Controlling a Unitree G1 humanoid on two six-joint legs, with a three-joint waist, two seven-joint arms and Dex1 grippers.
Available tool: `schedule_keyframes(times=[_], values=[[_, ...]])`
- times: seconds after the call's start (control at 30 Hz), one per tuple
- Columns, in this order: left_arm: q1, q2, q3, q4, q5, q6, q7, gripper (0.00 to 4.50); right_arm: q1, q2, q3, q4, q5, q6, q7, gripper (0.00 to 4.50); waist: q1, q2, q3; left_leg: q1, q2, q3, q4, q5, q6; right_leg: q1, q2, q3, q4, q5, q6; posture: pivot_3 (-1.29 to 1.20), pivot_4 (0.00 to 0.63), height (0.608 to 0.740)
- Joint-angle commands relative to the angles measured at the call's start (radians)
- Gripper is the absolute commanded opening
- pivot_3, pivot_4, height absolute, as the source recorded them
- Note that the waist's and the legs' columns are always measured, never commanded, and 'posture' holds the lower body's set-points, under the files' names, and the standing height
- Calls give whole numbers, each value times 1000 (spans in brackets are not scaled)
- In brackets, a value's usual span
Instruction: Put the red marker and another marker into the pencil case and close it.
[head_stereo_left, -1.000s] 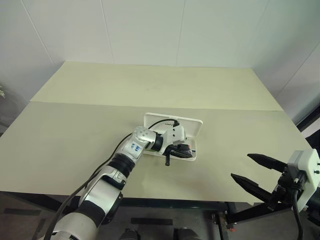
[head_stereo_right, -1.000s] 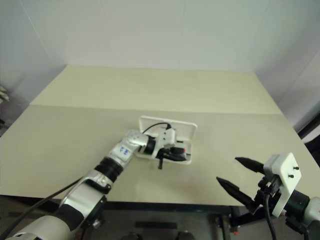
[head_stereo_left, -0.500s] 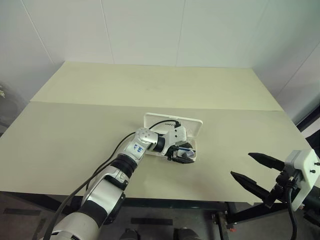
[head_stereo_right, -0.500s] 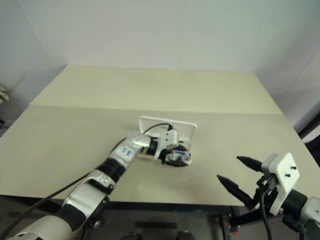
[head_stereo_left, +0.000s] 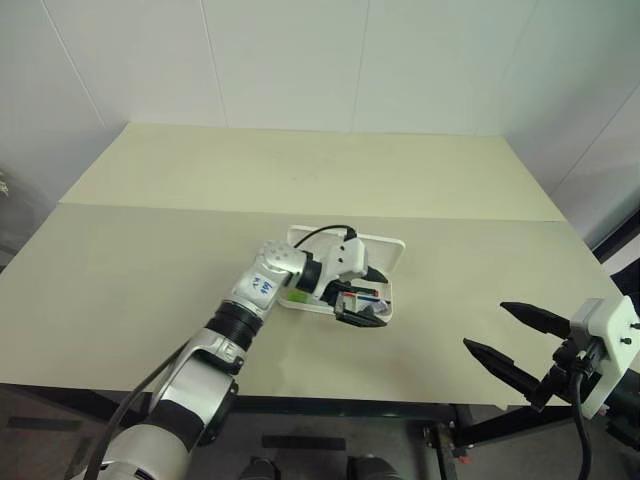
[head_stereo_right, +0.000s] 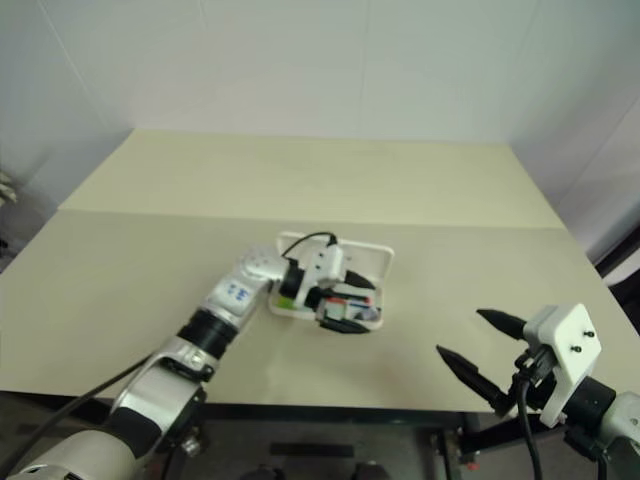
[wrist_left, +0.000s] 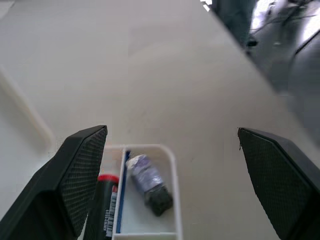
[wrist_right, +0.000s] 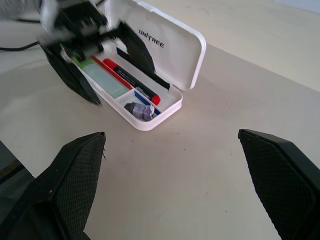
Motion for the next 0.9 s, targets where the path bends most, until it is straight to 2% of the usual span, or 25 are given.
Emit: schedule_keyframes(times=[0.03,0.17,0.27,0.6,0.67,0.9], values=[[-6,21,72,-83,-110,58,-59,4484,18,-11,-25,-22,4,-18,28,4500,0,0,0,0,0,0,0,0,0,0,0,0,0,0,0,0,150,740],[-74,31,180,-16,-178,120,-16,4484,5,-23,-42,-7,11,-23,41,4500,0,0,0,0,0,0,2,0,0,0,0,0,0,0,0,0,150,740],[-110,53,207,67,-158,75,3,3883,-15,-34,-39,14,3,-27,47,4500,-1,0,0,0,0,0,3,0,0,1,0,0,0,0,1,0,150,740],[-277,95,236,445,-107,-38,-54,534,-88,-50,-41,66,6,-69,111,4500,0,0,0,-1,-1,0,1,0,0,0,0,-1,-1,0,1,0,150,740],[-322,99,253,530,-93,-79,-26,39,-98,-59,-47,85,-4,-79,126,4500,0,0,0,-2,-1,-1,1,-1,0,-1,0,-1,-2,0,1,0,150,740],[-444,117,299,739,-33,-99,171,39,-114,-61,-48,108,-27,-91,126,4500,0,0,0,-4,-1,-1,1,-1,1,-3,0,-2,-2,0,1,0,150,740]])
